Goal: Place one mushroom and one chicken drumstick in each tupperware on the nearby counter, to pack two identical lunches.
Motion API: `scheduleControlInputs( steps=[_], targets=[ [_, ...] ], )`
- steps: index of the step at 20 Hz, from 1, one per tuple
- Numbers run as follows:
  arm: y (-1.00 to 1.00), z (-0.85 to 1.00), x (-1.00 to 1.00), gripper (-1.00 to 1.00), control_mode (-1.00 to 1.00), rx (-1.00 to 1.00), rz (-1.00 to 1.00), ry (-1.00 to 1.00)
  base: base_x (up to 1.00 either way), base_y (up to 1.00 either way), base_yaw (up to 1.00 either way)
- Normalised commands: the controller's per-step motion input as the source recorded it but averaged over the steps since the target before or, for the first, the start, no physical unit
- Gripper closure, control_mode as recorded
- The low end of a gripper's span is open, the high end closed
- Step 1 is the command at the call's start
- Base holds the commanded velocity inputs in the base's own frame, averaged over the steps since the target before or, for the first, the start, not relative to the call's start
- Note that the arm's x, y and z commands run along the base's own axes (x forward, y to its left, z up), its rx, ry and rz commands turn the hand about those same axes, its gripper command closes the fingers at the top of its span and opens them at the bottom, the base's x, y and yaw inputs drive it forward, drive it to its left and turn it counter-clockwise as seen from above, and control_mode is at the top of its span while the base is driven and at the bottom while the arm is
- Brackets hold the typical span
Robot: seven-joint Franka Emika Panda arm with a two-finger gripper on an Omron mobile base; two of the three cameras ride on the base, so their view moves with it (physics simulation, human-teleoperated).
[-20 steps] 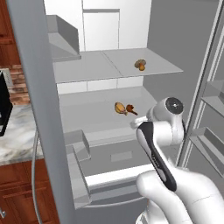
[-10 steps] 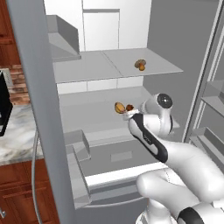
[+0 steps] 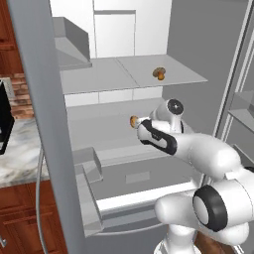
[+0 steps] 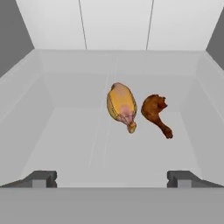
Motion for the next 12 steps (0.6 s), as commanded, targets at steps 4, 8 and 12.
scheduleControlInputs(
  steps=[4, 8, 12],
  targets=[
    [0.0, -0.22, 0.37, -1.0, -1.0, 0.0, -0.01, 0.02, 0.0, 0.0, 0.0],
    [0.0, -0.21, 0.36, -1.0, -1.0, 0.0, -0.01, 0.0, 0.0, 0.0, 0.0],
    [0.0, -0.09, 0.46, -1.0, -1.0, 0.0, 0.0, 0.0, 0.0, 0.0, 0.0]
  ],
)
